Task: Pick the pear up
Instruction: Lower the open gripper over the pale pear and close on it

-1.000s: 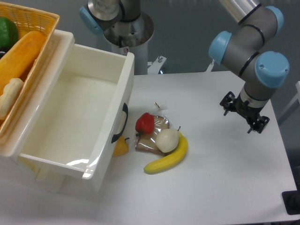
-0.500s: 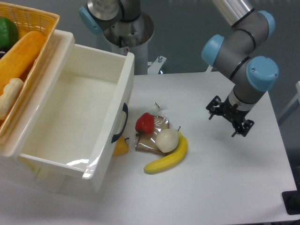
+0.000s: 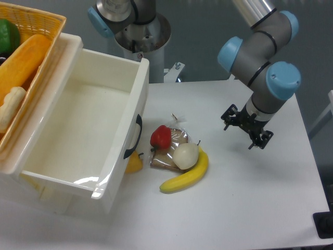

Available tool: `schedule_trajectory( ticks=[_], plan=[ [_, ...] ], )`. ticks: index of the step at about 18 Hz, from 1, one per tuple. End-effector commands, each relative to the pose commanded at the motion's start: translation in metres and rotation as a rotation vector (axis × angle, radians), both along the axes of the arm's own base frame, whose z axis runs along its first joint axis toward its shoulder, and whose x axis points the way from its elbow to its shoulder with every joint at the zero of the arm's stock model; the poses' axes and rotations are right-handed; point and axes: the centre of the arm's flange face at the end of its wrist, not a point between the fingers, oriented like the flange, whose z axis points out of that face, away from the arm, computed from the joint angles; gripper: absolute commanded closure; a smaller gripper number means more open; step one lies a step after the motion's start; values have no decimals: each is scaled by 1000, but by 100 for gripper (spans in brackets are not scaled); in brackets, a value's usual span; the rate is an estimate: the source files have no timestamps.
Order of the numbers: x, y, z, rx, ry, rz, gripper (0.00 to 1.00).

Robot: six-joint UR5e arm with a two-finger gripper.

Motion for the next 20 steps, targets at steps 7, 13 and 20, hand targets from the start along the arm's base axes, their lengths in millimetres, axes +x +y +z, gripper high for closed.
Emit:
schedule_trajectory(
  ticks=[7,13,20],
  plan=[
    [38,35,-9,3,-70,34,0],
    [56,39,-18,-33,-128,16,4],
    [61,30,-17,-43,-142,11,30]
  ],
)
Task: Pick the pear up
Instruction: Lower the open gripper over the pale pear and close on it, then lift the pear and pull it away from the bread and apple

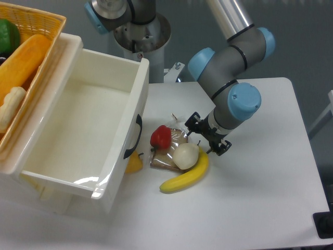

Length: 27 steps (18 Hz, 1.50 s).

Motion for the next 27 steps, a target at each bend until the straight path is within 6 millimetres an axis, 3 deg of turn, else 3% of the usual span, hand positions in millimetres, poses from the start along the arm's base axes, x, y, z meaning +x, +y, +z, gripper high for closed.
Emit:
schedule_trajectory(
  ticks=[5,13,23,27],
  plan=[
    [1,0,-2,-9,1,-4,55],
    [1,0,-5,-15,0,-2,70],
    [0,-1,0,-28,22,-2,99],
    [-1,-1,4,-25,31,1,100]
  ],
)
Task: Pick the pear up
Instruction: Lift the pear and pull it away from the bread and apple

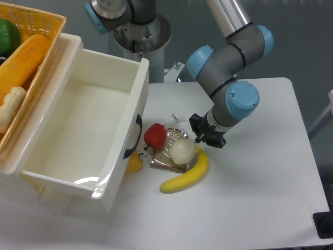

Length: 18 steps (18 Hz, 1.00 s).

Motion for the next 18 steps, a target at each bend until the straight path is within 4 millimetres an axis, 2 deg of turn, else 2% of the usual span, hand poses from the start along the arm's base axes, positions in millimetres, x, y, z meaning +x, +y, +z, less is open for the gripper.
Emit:
schedule_trajectory(
  ticks=[3,5,8,11,14,18],
  plan=[
    [-7,-2,8,9,14,9,100],
    [-16,-1,20,23,43,12,100],
    [-37,-2,40,-11,116,12,100],
    [-71,-13,59,-1,163,31,100],
    [-98,-4,71,1,212,18,100],
    [-116,-3,80,-45,271,12,100]
  ],
)
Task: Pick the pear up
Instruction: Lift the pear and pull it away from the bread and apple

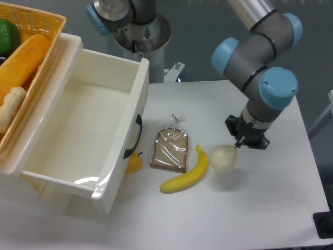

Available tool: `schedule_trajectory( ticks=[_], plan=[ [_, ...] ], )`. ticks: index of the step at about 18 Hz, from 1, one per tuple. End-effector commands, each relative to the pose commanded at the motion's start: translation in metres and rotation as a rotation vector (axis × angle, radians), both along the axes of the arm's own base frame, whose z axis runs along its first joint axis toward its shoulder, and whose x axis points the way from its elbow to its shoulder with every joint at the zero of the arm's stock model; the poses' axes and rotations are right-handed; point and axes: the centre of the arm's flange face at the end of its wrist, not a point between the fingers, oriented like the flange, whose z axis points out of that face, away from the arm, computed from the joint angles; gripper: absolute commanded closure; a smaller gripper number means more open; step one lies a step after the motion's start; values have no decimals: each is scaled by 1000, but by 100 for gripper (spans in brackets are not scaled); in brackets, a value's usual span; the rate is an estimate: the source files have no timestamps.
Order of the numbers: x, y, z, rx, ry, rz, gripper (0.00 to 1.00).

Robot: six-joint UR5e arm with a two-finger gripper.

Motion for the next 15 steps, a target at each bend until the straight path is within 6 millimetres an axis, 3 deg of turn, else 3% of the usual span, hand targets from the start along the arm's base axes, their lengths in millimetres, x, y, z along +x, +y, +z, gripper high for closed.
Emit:
schedule_trajectory(
  ticks=[5,8,15],
  plan=[
    [-23,6,16,-5,50,5,100],
    [-39,-7,21,15,49,31,100],
    [-39,-12,31,25,45,47,100]
  ],
)
